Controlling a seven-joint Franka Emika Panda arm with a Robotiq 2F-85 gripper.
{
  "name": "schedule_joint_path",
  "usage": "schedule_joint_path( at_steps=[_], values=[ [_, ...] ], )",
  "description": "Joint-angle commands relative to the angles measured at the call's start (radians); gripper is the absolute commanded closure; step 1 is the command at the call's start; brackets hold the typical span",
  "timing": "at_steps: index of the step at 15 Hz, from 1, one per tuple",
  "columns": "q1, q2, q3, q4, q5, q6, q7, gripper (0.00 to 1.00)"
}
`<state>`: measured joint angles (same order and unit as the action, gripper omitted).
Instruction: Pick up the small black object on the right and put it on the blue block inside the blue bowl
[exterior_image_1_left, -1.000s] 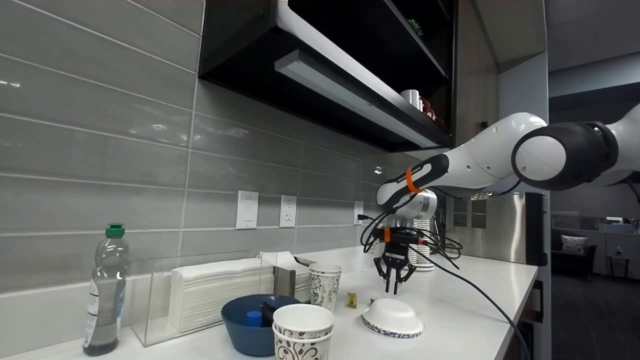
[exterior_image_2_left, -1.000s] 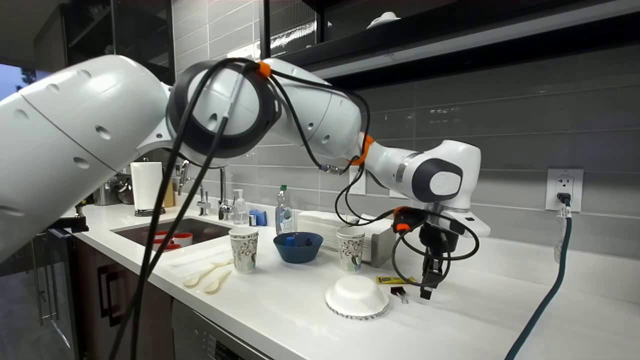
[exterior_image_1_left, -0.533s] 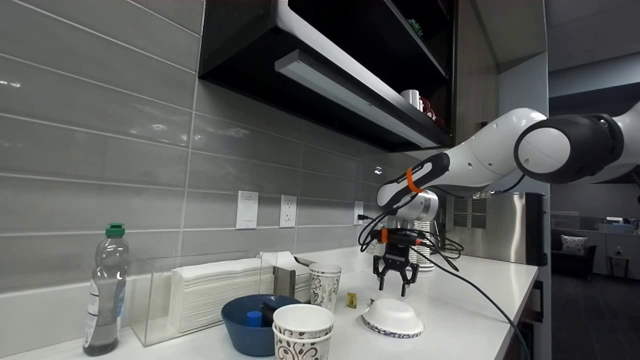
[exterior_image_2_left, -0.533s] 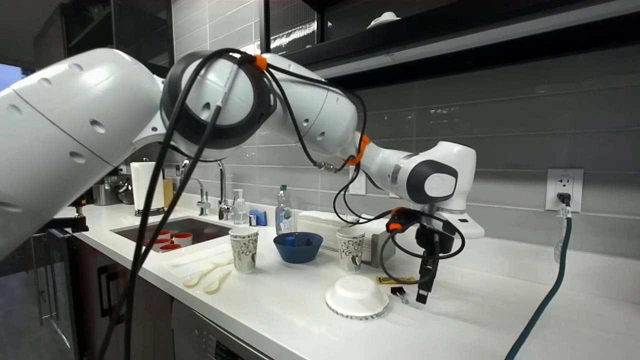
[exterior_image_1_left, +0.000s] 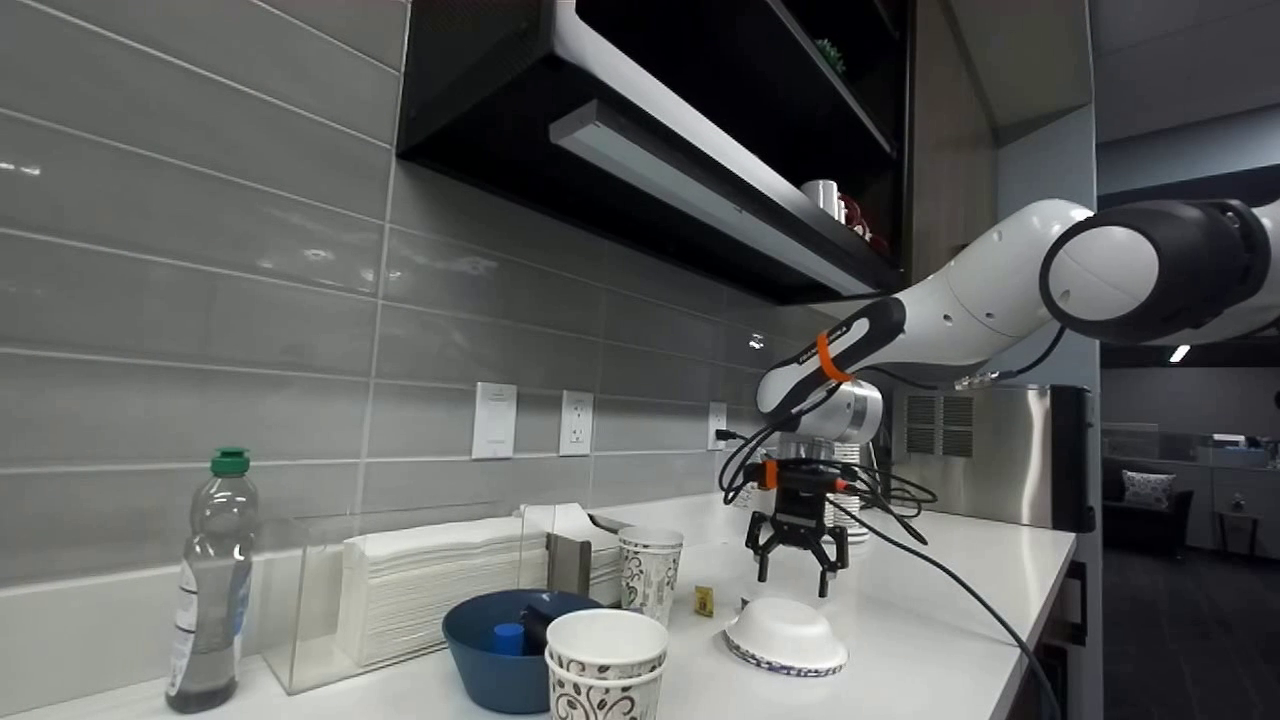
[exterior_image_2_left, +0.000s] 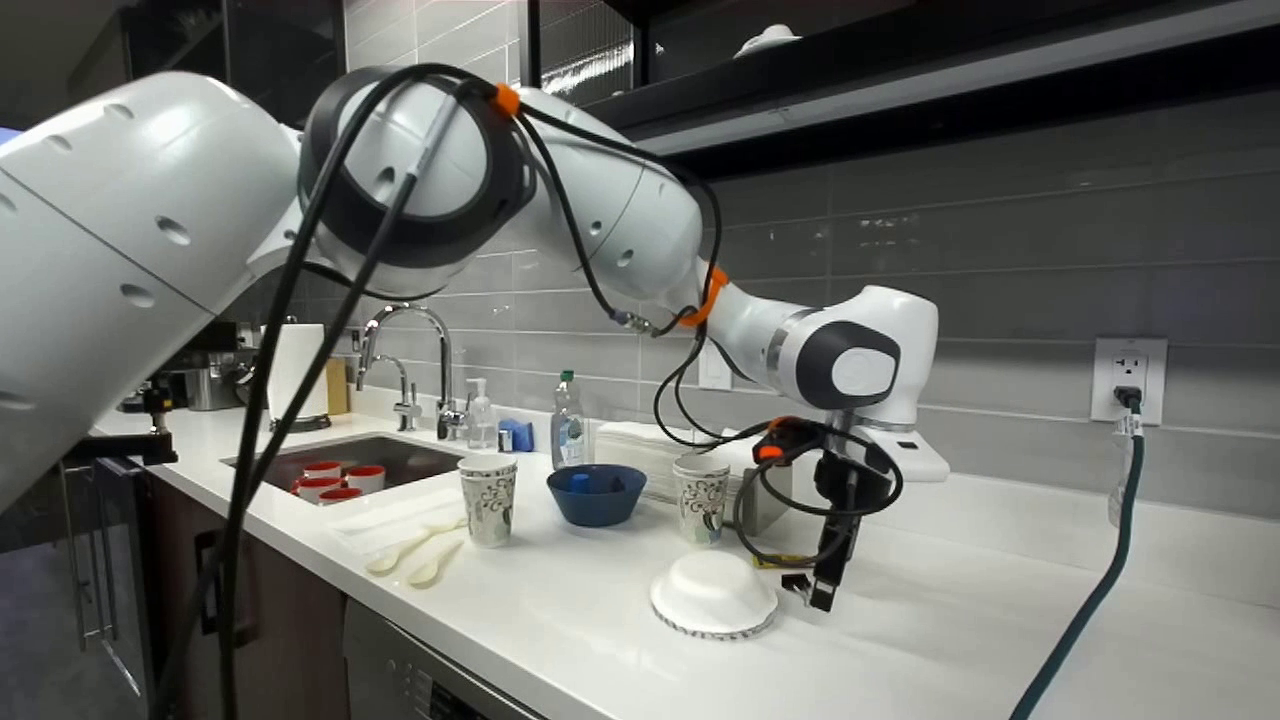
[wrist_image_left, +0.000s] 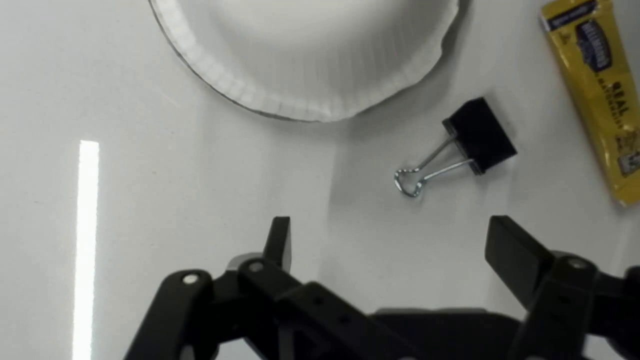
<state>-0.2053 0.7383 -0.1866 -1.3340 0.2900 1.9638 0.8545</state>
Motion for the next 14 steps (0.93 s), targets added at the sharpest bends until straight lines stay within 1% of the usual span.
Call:
schedule_joint_path(
  at_steps=[1, 2, 4, 5, 6, 7, 10, 14],
  values=[
    [-0.004, -0.069, 0.020, -0.077, 0.010, -0.035, -0.031, 0.00],
    [-0.004, -0.016, 0.009, -0.016, -0.001, -0.022, -0.009, 0.00],
    [-0.003, -0.028, 0.013, -0.025, 0.000, -0.034, -0.013, 0.00],
    [-0.004, -0.035, 0.014, -0.027, 0.005, -0.061, 0.000, 0.00],
    [0.020, -0.040, -0.005, -0.042, 0.012, -0.026, 0.106, 0.00],
    [0.030, -0.042, -0.009, -0.057, 0.022, 0.024, 0.163, 0.00],
    [0.059, -0.046, -0.008, -0.081, 0.019, 0.103, 0.335, 0.00],
    [0.112, -0.032, -0.032, -0.119, -0.025, 0.261, 0.549, 0.00]
  ],
)
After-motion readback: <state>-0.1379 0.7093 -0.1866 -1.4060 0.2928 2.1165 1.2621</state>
